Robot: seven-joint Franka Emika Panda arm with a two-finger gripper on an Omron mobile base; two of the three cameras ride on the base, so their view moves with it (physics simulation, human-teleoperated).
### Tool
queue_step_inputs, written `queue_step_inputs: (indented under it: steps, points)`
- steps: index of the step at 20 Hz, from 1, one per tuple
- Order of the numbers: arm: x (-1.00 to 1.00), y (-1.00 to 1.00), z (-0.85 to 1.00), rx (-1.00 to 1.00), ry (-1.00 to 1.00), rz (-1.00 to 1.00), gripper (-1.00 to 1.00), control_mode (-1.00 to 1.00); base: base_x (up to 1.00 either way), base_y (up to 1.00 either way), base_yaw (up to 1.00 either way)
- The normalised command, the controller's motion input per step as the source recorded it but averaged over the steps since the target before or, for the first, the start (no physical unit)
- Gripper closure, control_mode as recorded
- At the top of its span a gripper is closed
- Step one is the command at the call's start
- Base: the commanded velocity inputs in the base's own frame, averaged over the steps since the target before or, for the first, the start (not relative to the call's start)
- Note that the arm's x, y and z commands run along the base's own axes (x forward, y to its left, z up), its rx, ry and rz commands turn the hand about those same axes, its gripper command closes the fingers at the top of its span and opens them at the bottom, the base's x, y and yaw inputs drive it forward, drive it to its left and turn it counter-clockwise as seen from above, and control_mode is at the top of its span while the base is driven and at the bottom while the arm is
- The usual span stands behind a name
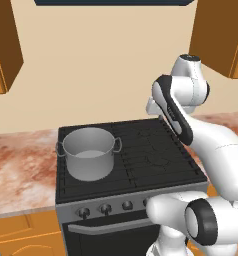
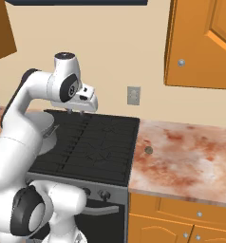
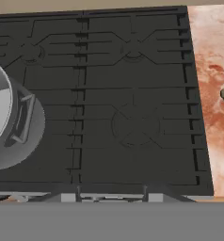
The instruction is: Turn on the burner for the pot on the stove. Wait thirty seconds for the pot to heat up. Then add the garlic to the pot.
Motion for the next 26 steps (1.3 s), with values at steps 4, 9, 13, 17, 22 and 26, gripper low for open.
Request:
queue_step_inputs:
  steps: [4,9,13,17,22,26]
  points:
    - [-0.08,0.14,0.00,0.00,-0.05,-0.03,-1.00,-1.00,0.00,0.00,0.00]
    - [-0.14,0.28,-0.07,0.00,-0.12,-0.03,-1.00,-1.00,0.00,0.00,0.00]
    - [-0.30,0.50,-0.09,0.00,-0.12,-0.01,-1.00,-1.00,0.00,0.00,0.00]
    - [-0.48,0.51,-0.02,0.00,-0.15,-0.05,-1.00,-1.00,0.00,0.00,0.00]
    - [-0.57,0.62,0.00,0.00,-0.17,0.00,-1.00,-1.00,0.00,0.00,0.00]
    - [-0.32,0.58,0.00,-0.04,-0.25,-0.02,-1.00,-1.00,0.00,0.00,0.00]
